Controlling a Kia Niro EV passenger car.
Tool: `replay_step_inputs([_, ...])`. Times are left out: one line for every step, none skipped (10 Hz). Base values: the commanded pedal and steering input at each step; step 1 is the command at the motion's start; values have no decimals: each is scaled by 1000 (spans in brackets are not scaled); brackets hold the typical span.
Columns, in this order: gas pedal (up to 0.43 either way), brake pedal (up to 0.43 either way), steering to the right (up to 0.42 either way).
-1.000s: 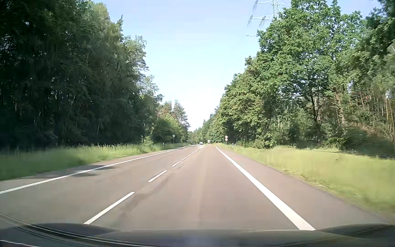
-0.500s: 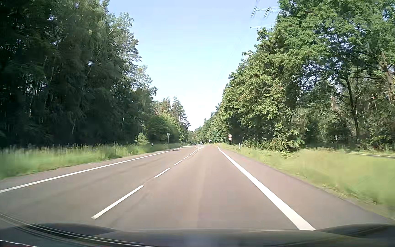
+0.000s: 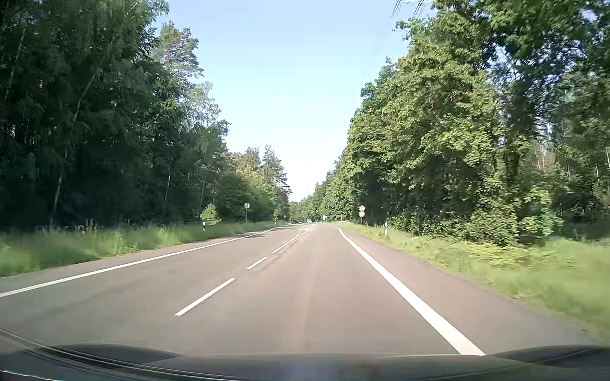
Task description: Follow the waypoints while adhering to traffic rules and regulations
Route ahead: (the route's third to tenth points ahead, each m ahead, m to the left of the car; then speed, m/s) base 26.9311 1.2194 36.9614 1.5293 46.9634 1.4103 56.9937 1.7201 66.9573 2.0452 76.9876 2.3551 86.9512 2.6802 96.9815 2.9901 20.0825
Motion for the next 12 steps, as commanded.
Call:
replay_step_inputs([8,30,0])
replay_step_inputs([8,30,0])
replay_step_inputs([8,30,0])
replay_step_inputs([8,30,1])
replay_step_inputs([8,30,1])
replay_step_inputs([8,30,1])
replay_step_inputs([8,30,1])
replay_step_inputs([8,30,2])
replay_step_inputs([8,30,1])
replay_step_inputs([8,30,1])
replay_step_inputs([8,30,2])
replay_step_inputs([8,24,1])
